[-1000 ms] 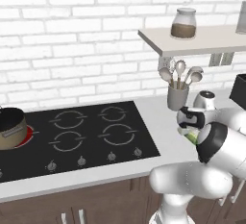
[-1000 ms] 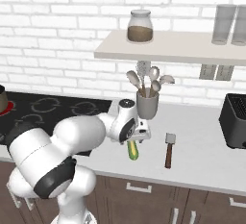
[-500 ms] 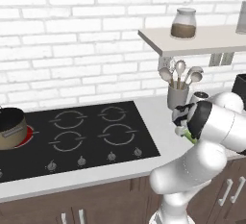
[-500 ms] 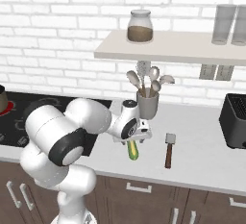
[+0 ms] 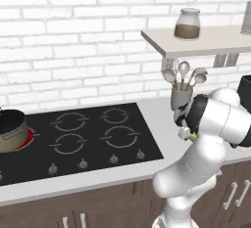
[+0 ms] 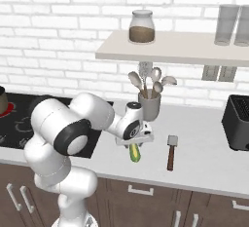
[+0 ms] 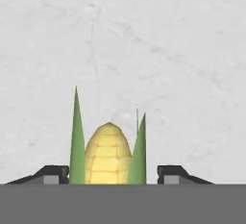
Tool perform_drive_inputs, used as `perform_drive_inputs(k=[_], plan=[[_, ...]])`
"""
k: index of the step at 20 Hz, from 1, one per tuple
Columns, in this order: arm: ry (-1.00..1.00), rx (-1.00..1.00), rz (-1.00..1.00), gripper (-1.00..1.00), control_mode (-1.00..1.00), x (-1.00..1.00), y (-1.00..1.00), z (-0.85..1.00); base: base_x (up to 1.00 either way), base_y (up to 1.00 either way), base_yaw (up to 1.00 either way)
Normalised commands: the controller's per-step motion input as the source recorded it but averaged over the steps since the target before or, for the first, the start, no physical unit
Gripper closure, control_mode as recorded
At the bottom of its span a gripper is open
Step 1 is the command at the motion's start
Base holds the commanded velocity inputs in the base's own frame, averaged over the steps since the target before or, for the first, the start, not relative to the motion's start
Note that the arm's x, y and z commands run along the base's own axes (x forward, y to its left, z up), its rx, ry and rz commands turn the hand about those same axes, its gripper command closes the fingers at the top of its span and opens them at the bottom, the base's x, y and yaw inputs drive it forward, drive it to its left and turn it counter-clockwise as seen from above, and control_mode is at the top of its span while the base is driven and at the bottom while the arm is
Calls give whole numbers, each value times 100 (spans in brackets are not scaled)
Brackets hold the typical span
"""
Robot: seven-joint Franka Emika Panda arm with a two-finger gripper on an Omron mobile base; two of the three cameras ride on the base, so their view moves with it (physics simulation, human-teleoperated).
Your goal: Put the corn and mushroom in the pot. Retrieve the spatula and lightly stir the vegetables in the pot.
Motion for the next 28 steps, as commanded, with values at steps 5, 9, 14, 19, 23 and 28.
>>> perform_drive_inputs(k=[5, 9, 14, 19, 23, 28], plan=[[-8, 0, 0, 100, -100, -33, 0, 15, 0, 0, 0], [-22, 0, -2, 100, -100, -51, 0, 78, 0, 0, 0], [-23, -2, -6, 100, -100, -43, 0, 100, 0, 0, 0], [-3, -3, -7, 100, -100, -4, 14, 100, 0, 0, 0], [0, -5, -3, 100, -100, -4, 10, 100, 0, 0, 0], [9, -1, 0, 100, -100, -3, 0, 100, 0, 0, 0]])
